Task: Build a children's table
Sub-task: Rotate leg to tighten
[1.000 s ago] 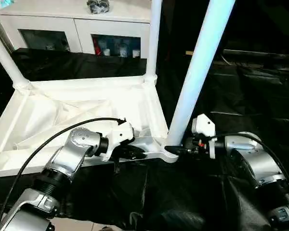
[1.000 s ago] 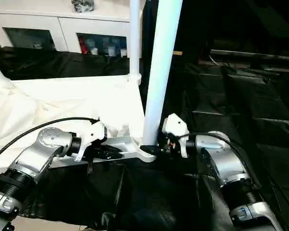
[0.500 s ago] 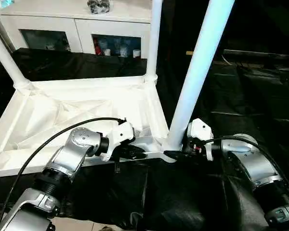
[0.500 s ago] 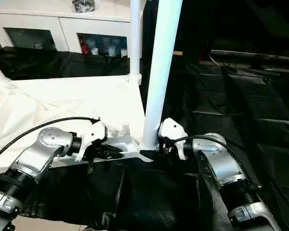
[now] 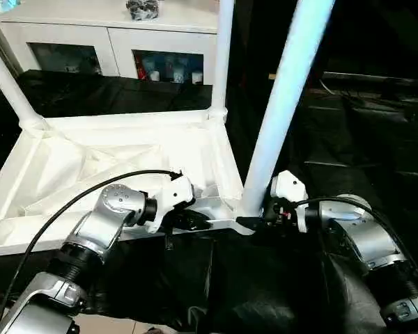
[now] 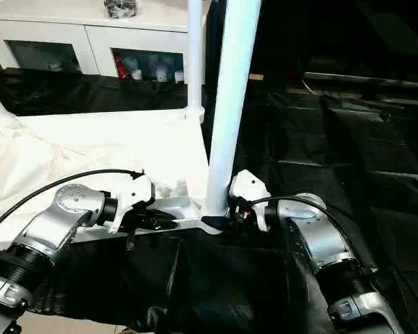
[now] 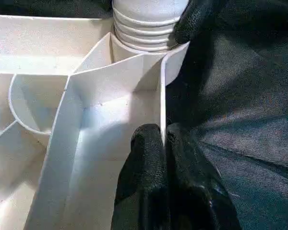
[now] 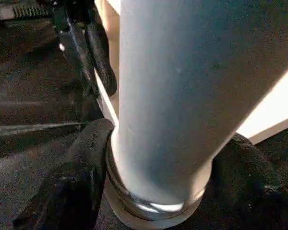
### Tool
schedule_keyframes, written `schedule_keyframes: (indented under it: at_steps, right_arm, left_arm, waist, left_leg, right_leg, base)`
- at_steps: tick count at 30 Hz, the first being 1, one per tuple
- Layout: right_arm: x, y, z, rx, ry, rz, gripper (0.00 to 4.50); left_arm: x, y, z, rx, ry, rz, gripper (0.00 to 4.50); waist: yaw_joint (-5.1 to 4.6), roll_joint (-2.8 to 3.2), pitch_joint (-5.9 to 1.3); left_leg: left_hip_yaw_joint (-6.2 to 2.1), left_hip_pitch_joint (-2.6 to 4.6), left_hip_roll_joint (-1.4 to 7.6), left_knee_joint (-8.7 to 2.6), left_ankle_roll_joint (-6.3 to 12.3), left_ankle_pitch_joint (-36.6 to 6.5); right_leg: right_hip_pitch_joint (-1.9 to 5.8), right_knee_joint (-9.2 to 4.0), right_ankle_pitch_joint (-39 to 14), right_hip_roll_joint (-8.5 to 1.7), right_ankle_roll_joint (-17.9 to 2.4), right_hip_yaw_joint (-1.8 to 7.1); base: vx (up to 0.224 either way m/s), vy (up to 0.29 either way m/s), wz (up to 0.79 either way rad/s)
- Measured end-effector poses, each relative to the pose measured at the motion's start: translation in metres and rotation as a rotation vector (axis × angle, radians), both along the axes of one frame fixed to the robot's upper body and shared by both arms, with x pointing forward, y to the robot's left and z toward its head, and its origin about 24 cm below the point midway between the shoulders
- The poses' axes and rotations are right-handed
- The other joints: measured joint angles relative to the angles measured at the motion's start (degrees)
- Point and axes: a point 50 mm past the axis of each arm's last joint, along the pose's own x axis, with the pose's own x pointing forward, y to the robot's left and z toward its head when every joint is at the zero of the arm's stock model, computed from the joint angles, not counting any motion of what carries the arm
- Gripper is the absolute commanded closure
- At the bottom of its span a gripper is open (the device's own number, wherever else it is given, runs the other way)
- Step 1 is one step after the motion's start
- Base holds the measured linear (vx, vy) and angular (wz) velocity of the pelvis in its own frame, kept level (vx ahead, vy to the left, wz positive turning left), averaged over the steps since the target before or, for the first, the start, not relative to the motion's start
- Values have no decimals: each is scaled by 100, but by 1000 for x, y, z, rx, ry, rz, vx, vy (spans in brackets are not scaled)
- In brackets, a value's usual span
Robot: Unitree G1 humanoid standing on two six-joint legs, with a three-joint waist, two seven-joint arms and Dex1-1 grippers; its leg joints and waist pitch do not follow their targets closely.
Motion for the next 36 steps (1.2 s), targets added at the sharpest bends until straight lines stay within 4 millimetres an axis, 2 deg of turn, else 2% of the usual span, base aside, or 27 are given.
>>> schedule_keyframes:
  at_steps: [4, 7, 10, 15, 17, 22, 24, 26, 32, 36]
  right_arm:
    - [2, 6, -4, 30, -5, -61, 180]
    - [12, 10, -13, 81, -18, -271, 180]
    - [25, 16, -19, 107, -33, -500, 180]
    - [39, 28, -23, 112, -53, -776, 180]
    - [43, 30, -24, 117, -54, -839, 124]
    - [43, 30, -22, 145, -50, -844, 101]
    - [43, 26, -22, 144, -50, -811, 65]
    - [42, 24, -21, 136, -54, -776, 61]
    - [35, 6, -15, 43, -99, -539, 53]
    - [24, 2, -11, 37, -91, -367, 53]
  left_arm:
    - [2, -2, -1, -6, -7, 35, 450]
    - [13, -12, -3, -4, -38, 138, 450]
    - [25, -35, -6, -2, -72, 250, 450]
    - [35, -60, -8, 4, -89, 364, 450]
    - [37, -69, -9, 9, -93, 378, 450]
    - [38, -71, -8, 12, -109, 362, 450]
    - [38, -71, -7, 13, -117, 343, 450]
    - [38, -70, -7, 12, -120, 333, 450]
    - [29, -50, -4, 0, -119, 194, 450]
    - [21, -36, -4, -2, -102, 108, 450]
  waist:
    - [-27, -12, 0]
    - [-74, -33, -5]
    - [-95, -36, -7]
    - [-107, -27, -13]
    - [-101, -20, -18]
    - [-88, -13, -22]
    - [-79, -11, -21]
    - [-75, -6, -20]
    - [-43, 37, -21]
    - [-2, 59, -22]
  left_leg:
    - [0, 6, 0, 7, -7, -3]
    - [0, 15, 0, 17, -18, -6]
    - [0, 29, -11, 20, -19, -7]
    - [-2, 36, -16, 20, -19, -7]
    - [-3, 31, -16, 18, -18, -7]
    - [-3, 17, -17, 18, -13, -4]
    - [-3, 12, -16, 18, -13, -4]
    - [-4, 11, -14, 15, -13, -4]
    - [-3, 8, -9, -19, -13, -4]
    - [-2, 0, -6, -20, -11, -3]
  right_leg:
    - [0, 14, 0, 0, 0, 2]
    - [4, 31, 3, -2, -4, 4]
    - [23, 23, 6, -9, -10, 9]
    - [36, 6, -2, -11, 8, 10]
    - [40, -15, 9, -11, 7, 9]
    - [40, -36, 51, -11, -19, 8]
    - [36, -37, 55, -11, -18, 6]
    - [33, -36, 58, -11, -15, 2]
    - [19, -38, 51, -8, -4, -7]
    - [14, -41, 47, -7, -1, -9]
  base:
    - [0, 0, 0]
    - [0, 0, 0]
    - [0, 0, 0]
    - [0, 0, 0]
    - [0, 0, 0]
    - [0, 0, 0]
    - [0, 0, 0]
    - [0, 0, 0]
    - [0, 0, 0]
    - [0, 0, 0]
